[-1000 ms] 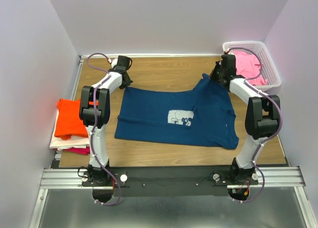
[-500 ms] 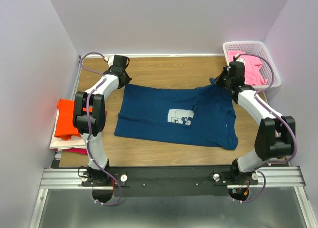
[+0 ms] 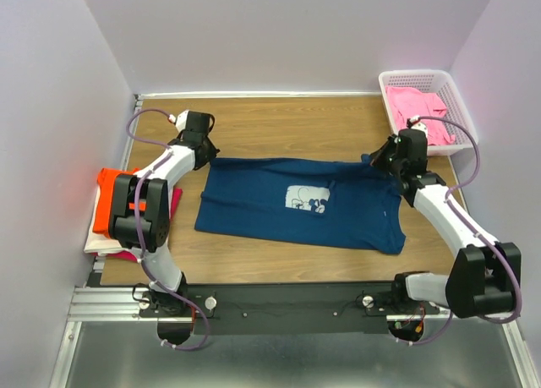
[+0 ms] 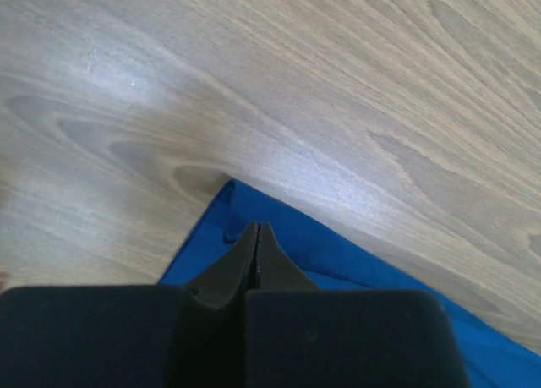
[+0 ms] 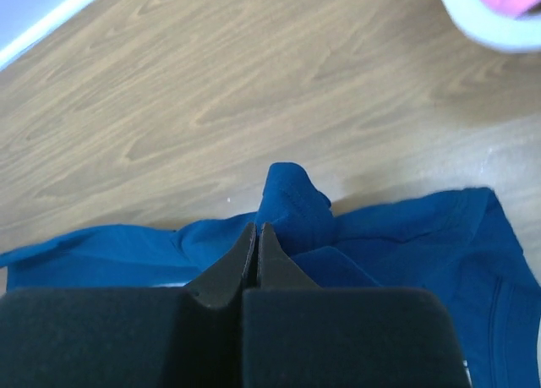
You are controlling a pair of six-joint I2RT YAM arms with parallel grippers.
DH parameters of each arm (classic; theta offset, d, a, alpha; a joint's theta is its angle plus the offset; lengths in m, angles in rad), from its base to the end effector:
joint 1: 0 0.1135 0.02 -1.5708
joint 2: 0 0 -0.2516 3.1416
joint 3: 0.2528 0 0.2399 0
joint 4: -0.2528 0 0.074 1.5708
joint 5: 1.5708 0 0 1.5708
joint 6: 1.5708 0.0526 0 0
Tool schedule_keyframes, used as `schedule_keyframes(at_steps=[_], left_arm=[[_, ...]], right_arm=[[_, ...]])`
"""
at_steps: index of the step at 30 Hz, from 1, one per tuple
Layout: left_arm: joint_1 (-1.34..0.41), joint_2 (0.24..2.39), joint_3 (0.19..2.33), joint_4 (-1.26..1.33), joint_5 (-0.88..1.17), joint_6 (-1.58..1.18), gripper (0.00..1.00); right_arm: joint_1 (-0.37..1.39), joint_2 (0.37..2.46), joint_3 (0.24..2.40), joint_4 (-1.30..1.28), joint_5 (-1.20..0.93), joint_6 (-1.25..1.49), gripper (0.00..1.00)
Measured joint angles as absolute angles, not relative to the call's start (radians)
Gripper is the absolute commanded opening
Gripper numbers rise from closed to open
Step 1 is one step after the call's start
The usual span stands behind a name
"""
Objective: Fold and stack the t-shirts
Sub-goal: Fold the tshirt
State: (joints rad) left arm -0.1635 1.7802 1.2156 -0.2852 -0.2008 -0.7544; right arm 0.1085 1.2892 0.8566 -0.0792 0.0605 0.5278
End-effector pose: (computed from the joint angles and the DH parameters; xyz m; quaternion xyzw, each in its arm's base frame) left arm 0.3801 -0.0521 0.1917 -0.3049 0.8804 -0.0714 0.3562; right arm 0.2950 0.0289 0.2503 0.1945 0.8406 0.1331 0.4877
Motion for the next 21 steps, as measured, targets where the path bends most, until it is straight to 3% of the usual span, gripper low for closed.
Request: schedule_keyframes(at_steps=[21], left_arm=[[-0.163,1.591,1.005,-0.221,-0.206,-0.829,0.0]], right_arm=[[0.109,1.155,0.602,-0.122,0.035,0.611,0.0]])
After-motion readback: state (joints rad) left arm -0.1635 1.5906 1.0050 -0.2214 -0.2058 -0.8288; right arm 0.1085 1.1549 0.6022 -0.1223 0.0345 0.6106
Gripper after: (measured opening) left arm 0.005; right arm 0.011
